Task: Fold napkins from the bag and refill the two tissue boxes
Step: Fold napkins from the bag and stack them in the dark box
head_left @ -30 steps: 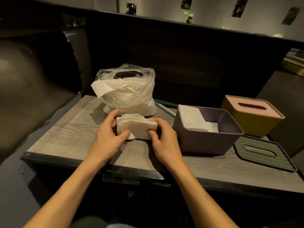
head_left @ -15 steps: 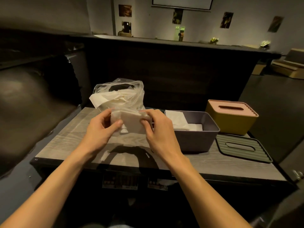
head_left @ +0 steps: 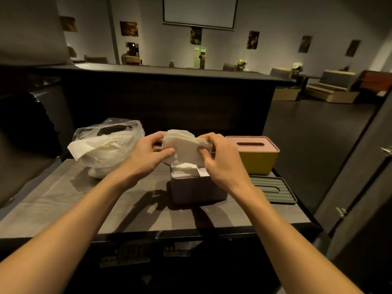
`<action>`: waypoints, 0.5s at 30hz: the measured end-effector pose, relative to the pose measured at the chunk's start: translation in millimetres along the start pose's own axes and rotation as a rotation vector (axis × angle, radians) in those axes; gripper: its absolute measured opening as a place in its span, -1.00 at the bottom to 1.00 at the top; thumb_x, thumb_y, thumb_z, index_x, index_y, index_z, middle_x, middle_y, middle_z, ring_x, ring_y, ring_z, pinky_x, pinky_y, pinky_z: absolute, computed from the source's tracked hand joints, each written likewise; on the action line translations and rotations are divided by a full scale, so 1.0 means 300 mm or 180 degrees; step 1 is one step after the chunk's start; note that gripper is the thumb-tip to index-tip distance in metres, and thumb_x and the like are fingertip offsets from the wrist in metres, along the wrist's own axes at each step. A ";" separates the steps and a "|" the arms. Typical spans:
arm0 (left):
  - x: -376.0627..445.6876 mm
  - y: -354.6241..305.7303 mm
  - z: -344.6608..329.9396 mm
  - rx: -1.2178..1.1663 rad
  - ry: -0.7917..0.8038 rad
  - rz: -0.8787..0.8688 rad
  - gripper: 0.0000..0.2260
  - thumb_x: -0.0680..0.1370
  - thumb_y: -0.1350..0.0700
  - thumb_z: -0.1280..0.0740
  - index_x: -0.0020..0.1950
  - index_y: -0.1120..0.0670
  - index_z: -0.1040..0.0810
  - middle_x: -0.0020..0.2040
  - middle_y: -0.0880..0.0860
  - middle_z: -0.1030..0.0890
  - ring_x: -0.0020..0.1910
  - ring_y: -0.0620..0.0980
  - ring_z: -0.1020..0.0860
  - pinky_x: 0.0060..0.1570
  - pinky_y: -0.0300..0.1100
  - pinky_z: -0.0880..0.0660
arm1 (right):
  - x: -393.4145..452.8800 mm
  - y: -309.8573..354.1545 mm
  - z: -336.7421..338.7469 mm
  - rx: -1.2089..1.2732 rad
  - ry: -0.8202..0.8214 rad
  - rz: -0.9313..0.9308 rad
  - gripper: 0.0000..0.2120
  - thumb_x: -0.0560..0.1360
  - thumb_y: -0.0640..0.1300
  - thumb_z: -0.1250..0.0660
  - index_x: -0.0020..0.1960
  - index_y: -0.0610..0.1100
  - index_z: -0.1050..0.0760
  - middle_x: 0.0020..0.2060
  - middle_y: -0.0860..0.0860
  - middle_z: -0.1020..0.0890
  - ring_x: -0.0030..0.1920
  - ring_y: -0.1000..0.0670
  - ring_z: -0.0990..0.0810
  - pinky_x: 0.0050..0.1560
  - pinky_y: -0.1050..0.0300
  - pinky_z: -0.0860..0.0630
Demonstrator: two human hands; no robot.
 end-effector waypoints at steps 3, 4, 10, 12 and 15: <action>0.085 -0.032 -0.089 0.0208 0.0255 -0.0024 -0.71 0.62 0.21 -0.39 0.22 -0.14 -0.58 0.14 -0.02 -0.66 0.12 -0.08 -0.64 0.13 -0.16 -0.60 | 0.008 -0.069 0.062 -0.0118 0.0018 -0.0181 -0.79 0.65 -0.08 -0.35 0.28 0.00 -0.52 0.11 0.10 -0.55 0.09 0.12 -0.52 -0.05 0.36 -0.52; 0.110 -0.045 -0.117 0.0293 0.0326 -0.0067 -0.71 0.61 0.20 -0.39 0.18 -0.19 -0.57 0.13 -0.05 -0.65 0.11 -0.11 -0.63 0.13 -0.16 -0.58 | 0.008 -0.089 0.078 -0.0165 0.0039 -0.0232 -0.78 0.65 -0.08 -0.35 0.29 -0.01 -0.51 0.12 0.09 -0.56 0.10 0.12 -0.53 -0.08 0.38 -0.50; 0.252 -0.075 -0.247 0.0655 0.0564 0.0034 -0.44 0.63 0.15 -0.39 0.59 -0.06 -0.29 0.24 -0.06 -0.47 0.09 -0.13 -0.54 -0.11 -0.32 -0.50 | -0.001 -0.186 0.119 -0.0460 0.0384 -0.0576 -0.57 0.62 -0.11 -0.36 0.40 0.06 -0.26 0.04 0.08 -0.56 -0.09 0.11 -0.61 -0.14 0.21 -0.63; 0.286 -0.080 -0.285 0.0802 0.0685 0.0069 -0.39 0.64 0.15 -0.37 0.64 -0.02 -0.20 0.25 -0.01 -0.44 0.13 -0.05 -0.52 -0.18 -0.35 -0.46 | 0.002 -0.201 0.106 -0.0653 0.0587 -0.0654 -0.49 0.61 -0.11 -0.36 0.42 0.11 -0.15 0.00 0.04 -0.57 -0.13 0.08 -0.61 -0.13 0.09 -0.65; 0.309 -0.083 -0.336 0.1056 0.0902 0.0031 -0.42 0.65 0.17 -0.34 0.64 0.02 -0.22 0.26 0.04 -0.47 0.19 -0.02 -0.50 -0.11 -0.35 -0.45 | 0.005 -0.210 0.078 -0.0854 0.0855 -0.0737 -0.52 0.61 -0.11 -0.36 0.40 0.12 -0.20 0.03 -0.02 -0.57 -0.10 0.01 -0.60 -0.15 0.10 -0.56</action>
Point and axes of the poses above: each hand's wrist, its own x-axis towards the middle knuckle, its own z-axis out of the back of the hand, y = z × x, the point moved 9 cm from there along x, towards the middle knuckle
